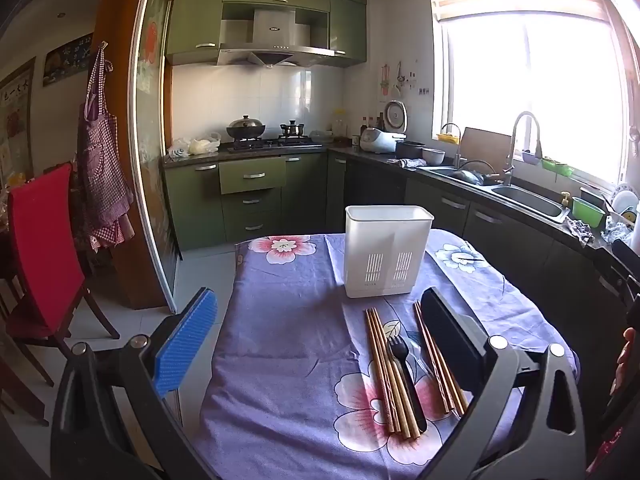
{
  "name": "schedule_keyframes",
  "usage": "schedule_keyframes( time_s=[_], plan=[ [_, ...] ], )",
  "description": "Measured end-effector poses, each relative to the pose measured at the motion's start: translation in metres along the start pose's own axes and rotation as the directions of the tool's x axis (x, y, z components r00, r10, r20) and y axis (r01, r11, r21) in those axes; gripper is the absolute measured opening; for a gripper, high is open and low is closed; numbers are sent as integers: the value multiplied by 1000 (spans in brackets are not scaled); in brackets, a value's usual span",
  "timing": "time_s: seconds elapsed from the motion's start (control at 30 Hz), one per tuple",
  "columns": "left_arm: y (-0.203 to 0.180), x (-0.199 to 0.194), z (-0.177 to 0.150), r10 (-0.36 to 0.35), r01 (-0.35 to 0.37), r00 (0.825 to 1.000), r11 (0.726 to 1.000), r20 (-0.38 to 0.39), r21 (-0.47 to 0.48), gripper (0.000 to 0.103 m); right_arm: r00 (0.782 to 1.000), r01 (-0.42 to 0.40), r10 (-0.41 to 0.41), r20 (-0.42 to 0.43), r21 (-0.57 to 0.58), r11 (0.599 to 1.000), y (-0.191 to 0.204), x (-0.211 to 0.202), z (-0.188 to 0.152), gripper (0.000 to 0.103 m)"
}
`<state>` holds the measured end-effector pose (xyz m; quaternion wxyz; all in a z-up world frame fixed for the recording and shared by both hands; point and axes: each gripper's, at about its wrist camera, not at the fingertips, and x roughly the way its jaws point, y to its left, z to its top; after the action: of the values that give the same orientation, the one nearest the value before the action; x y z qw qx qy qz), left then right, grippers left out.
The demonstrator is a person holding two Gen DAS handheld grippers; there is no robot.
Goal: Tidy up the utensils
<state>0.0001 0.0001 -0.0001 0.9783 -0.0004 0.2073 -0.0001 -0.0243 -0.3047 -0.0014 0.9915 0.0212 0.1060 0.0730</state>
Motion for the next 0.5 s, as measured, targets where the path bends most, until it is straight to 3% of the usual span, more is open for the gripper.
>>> schedule_keyframes(
  time_s=[0.5],
  plan=[
    [3, 2, -1, 2, -2, 1000, 1000, -6, -12, 97, 1000, 1, -1, -16, -9, 1000, -2, 2, -1, 99]
  ],
)
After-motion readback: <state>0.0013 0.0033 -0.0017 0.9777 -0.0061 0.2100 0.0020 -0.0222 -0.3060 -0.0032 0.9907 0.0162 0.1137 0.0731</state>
